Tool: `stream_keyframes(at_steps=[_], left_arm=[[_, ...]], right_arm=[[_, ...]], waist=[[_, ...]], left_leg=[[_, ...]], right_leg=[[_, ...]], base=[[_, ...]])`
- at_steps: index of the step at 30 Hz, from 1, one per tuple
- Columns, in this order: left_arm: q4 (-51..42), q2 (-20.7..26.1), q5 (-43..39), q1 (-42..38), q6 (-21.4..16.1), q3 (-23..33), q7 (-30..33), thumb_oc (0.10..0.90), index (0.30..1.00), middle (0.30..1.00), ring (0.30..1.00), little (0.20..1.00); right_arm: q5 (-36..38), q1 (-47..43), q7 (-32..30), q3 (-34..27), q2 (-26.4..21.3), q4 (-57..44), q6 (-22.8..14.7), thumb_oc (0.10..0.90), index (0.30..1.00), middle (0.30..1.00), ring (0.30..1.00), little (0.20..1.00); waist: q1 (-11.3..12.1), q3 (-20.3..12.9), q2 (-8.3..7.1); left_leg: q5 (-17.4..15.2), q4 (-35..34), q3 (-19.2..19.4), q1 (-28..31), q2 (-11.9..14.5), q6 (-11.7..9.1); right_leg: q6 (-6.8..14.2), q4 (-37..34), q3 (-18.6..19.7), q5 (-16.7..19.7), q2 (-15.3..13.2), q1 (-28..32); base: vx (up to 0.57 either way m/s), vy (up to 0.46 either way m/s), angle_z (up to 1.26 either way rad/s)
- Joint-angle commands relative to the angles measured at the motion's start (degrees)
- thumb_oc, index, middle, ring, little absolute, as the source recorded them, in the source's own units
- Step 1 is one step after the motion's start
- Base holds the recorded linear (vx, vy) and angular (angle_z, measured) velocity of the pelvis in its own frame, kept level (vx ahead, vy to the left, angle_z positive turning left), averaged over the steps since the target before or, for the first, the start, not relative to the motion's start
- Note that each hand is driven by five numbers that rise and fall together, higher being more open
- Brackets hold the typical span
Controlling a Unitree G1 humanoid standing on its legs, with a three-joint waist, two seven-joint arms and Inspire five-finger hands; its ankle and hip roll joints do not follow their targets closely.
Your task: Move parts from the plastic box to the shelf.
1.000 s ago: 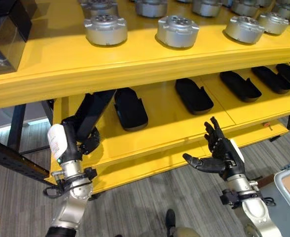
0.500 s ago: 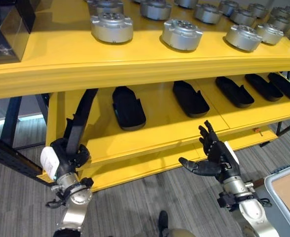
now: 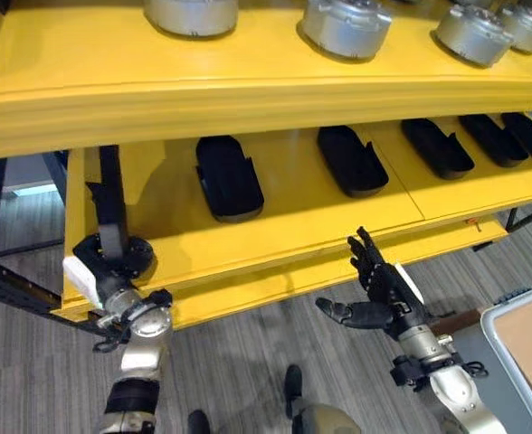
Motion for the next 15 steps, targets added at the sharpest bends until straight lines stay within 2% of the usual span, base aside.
stream_keyframes(at_steps=[1, 15], left_arm=[[2.9, 6.1, -1.9, -6.5, -3.6, 0.7, 1.5, 0.4, 0.3, 0.3, 0.3, 0.3], [9.3, 10.4, -3.4, -7.1, -1.7, 3.7, 1.0, 0.4, 0.3, 0.3, 0.3, 0.3]], right_arm=[[2.3, -5.5, -0.3, -1.6, -0.8, -9.3, -4.8, 0.9, 1.0, 1.0, 1.0, 1.0], [3.0, -6.4, 0.1, -1.2, -1.6, -9.8, -4.6, 0.9, 1.0, 1.0, 1.0, 1.0]], waist=[[-0.7, 0.2, -1.97], [-0.5, 2.4, -0.87]], left_leg=[[1.8, -0.4, 1.2, 1.9, 2.4, -0.7], [2.0, -0.4, 1.8, 1.4, 1.8, -0.6]], right_leg=[[4.3, 0.4, 0.1, -5.8, -3.2, 5.8], [4.4, 0.8, 0.9, -5.3, -3.7, 4.4]], base=[[-0.03, 0.02, -0.02], [-0.01, 0.009, -0.04]])
